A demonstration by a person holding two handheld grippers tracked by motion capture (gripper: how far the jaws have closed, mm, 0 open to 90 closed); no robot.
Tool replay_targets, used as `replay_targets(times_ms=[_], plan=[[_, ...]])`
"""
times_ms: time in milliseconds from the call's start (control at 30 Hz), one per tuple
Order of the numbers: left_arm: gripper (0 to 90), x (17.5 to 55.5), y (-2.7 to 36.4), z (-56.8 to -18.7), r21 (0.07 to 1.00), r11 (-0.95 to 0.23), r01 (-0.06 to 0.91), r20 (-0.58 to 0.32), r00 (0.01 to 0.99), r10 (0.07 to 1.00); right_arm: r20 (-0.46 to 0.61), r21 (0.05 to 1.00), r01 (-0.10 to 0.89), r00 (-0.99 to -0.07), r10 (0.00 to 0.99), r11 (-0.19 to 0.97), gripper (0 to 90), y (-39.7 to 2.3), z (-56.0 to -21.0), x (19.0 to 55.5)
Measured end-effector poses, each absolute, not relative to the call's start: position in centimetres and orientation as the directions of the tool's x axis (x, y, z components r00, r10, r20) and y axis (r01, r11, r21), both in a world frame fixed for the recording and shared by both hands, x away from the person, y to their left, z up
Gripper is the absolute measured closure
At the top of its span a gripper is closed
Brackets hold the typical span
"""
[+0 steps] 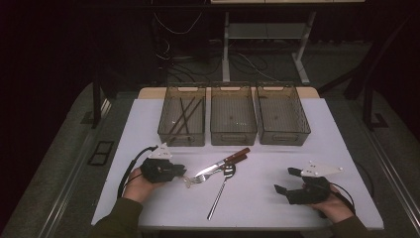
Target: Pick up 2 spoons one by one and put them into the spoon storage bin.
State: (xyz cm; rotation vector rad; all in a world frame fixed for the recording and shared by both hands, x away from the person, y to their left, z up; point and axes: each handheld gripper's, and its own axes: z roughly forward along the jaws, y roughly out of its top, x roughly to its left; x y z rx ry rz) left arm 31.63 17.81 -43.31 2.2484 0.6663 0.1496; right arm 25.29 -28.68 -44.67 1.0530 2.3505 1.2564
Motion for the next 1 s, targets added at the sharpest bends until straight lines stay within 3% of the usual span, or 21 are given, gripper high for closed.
replay_targets(times_ms=[1000], plan=[[83.6,31.8,18.8,-41.3,0.771,-0.489,0.407,-0.106,0.840,0.533,0.091,0.805,0.471,-0.699,0.709,0.361,17.9,-28.6,-44.7,25.3]])
